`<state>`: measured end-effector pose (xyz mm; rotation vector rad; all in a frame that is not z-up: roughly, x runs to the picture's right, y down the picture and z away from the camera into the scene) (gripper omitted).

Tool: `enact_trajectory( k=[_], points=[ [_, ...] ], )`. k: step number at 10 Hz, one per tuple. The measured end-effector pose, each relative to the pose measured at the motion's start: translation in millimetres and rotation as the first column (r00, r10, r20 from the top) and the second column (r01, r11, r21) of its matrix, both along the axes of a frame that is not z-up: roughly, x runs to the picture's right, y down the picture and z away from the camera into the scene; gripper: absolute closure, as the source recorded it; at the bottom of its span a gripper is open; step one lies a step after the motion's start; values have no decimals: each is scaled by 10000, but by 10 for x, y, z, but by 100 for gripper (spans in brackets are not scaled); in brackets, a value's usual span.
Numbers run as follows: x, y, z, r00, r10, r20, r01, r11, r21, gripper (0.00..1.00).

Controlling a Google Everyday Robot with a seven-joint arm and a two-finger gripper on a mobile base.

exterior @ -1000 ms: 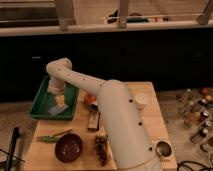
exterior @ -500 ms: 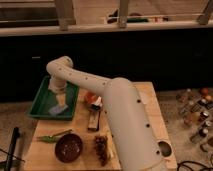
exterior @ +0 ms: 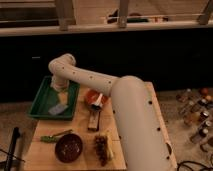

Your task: Place sponge in tray

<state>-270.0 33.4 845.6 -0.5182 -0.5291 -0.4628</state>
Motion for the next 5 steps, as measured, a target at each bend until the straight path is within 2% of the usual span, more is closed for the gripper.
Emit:
enact_trajectory(
  k=[5],
  points=[
    [333,-126,-163,9983,326,-481,-328,9995,-34,20]
  ],
)
